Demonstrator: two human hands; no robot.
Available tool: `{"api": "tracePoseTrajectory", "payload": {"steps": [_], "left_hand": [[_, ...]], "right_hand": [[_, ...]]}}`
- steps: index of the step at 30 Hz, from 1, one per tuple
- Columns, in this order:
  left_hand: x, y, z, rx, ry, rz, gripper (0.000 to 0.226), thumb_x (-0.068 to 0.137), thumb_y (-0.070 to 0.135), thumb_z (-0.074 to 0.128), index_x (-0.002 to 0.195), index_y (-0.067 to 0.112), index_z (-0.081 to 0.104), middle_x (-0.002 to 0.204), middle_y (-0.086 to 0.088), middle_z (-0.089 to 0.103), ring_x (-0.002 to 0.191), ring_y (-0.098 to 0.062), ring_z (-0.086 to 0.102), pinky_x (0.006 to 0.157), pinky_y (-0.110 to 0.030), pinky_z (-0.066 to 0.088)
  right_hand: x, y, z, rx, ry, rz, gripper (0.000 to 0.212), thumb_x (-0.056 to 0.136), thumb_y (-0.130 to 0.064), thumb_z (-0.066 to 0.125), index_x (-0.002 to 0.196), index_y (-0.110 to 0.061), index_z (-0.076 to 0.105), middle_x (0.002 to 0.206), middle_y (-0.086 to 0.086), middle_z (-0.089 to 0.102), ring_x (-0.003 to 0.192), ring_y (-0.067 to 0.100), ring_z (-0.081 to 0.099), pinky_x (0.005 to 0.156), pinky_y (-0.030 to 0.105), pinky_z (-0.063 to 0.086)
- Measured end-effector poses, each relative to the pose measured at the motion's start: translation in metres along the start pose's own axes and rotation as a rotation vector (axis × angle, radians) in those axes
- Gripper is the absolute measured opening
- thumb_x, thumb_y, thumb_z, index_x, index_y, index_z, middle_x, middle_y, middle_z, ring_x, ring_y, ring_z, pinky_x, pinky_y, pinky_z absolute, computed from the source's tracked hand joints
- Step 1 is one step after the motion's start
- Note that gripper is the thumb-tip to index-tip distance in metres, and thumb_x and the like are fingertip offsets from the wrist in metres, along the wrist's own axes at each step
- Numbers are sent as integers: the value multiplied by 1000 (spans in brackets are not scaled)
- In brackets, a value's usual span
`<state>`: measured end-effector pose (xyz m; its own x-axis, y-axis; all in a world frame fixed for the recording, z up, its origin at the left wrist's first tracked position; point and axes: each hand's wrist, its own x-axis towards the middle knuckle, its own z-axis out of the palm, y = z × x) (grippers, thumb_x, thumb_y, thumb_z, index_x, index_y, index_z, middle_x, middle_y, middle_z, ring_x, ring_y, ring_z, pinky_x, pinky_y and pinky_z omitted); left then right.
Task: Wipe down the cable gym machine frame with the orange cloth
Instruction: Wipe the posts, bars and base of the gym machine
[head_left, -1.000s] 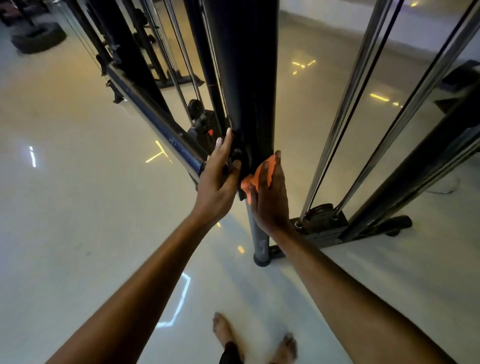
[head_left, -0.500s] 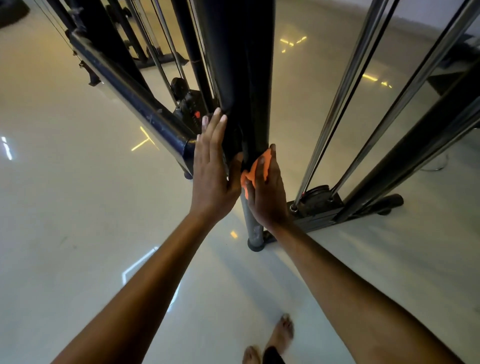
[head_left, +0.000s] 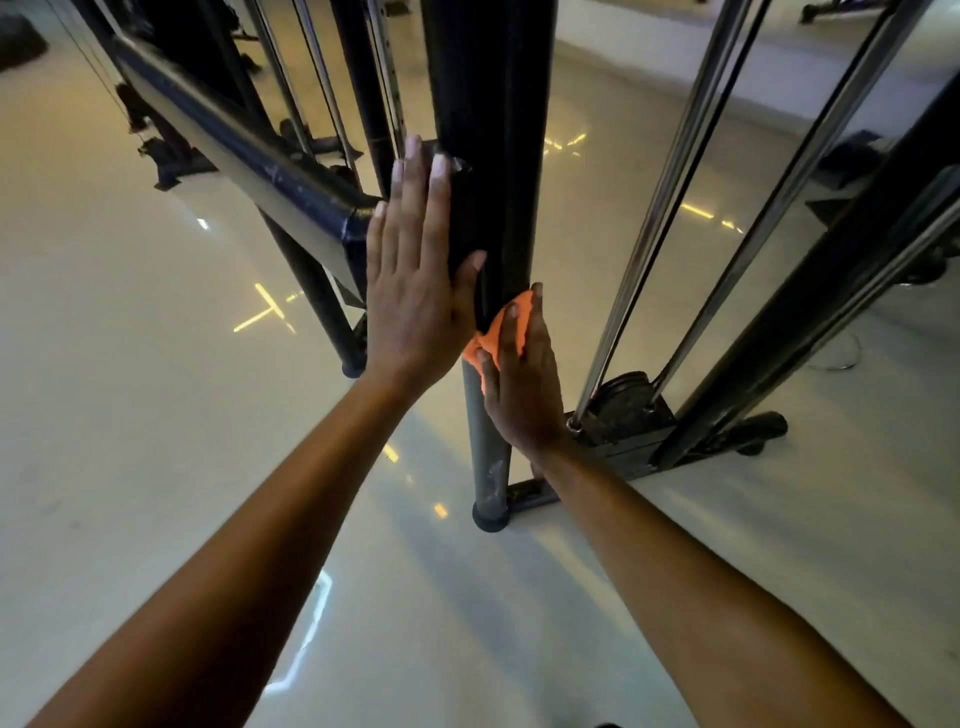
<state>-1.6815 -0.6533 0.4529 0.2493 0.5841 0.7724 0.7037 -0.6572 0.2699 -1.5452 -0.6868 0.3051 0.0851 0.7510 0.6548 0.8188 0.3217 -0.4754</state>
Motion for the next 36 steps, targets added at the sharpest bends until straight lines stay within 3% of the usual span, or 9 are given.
{"api": "tracePoseTrajectory", "payload": {"steps": [6, 13, 16, 19, 23, 26, 27, 31, 36], "left_hand": [[-38, -23, 26, 236, 117, 149, 62, 113, 40, 53, 167, 16, 35, 174, -25, 21, 162, -45, 16, 131, -63, 11], [-113, -65, 83, 276, 100, 239, 61, 116, 39, 43, 171, 23, 22, 179, -19, 4, 165, -39, 0, 131, -61, 9], [-136, -74, 100, 113, 158, 157, 71, 113, 46, 50, 171, 20, 19, 178, -20, 3, 165, -33, 4, 133, -52, 13], [-143, -76, 114, -255, 137, -34, 84, 106, 49, 63, 169, 20, 16, 170, -15, 19, 151, -11, 23, 122, -27, 29], [-143, -70, 117, -688, -84, -285, 74, 106, 49, 62, 167, 34, 23, 158, -7, 45, 140, -17, 49, 115, -43, 49], [-140, -57, 115, -777, -162, -322, 61, 111, 44, 56, 166, 33, 33, 137, 7, 61, 115, 1, 60, 84, -11, 53], [-138, -55, 114, -760, -163, -314, 57, 111, 44, 55, 164, 33, 36, 134, 9, 62, 114, 2, 60, 84, -10, 52], [-122, -62, 106, -758, -216, -329, 56, 107, 43, 62, 160, 36, 44, 148, 4, 60, 135, -14, 57, 116, -45, 49], [-120, -68, 109, -809, -219, -317, 49, 110, 36, 60, 158, 36, 49, 138, 12, 65, 121, -4, 63, 113, -44, 51]], "right_hand": [[21, -2, 4, 21, 204, -77, 69, 116, -31, 45, 171, -5, 13, 178, 25, 5, 163, 40, 24, 128, 49, 33], [-71, 66, 69, -63, 119, -183, 70, 117, -32, 44, 173, -9, 11, 181, 17, -6, 165, 37, 19, 125, 51, 37], [-64, 66, 70, -57, 169, -223, 71, 117, -39, 39, 174, -15, 4, 181, 12, -9, 164, 35, 21, 123, 51, 41], [-45, 59, 68, -82, 255, -243, 73, 117, -47, 36, 174, -20, -1, 181, 8, -13, 164, 34, 21, 119, 53, 47], [-84, 69, 98, -77, 249, -225, 74, 117, -43, 39, 174, -24, -5, 180, 3, -22, 167, 35, 9, 121, 60, 43], [-128, 91, 124, -77, 164, -207, 78, 116, -38, 44, 174, -22, -6, 179, 6, -24, 166, 39, 9, 121, 61, 43], [-129, 93, 124, -64, 157, -197, 78, 116, -39, 44, 174, -23, -6, 179, 7, -24, 166, 40, 10, 120, 62, 43], [-79, 72, 99, 3, 221, -169, 77, 116, -47, 41, 174, -26, -6, 180, 5, -21, 165, 38, 14, 120, 60, 45], [-87, 76, 103, -25, 240, -180, 76, 117, -47, 39, 174, -28, -7, 180, 1, -19, 165, 34, 17, 119, 55, 47]]}}
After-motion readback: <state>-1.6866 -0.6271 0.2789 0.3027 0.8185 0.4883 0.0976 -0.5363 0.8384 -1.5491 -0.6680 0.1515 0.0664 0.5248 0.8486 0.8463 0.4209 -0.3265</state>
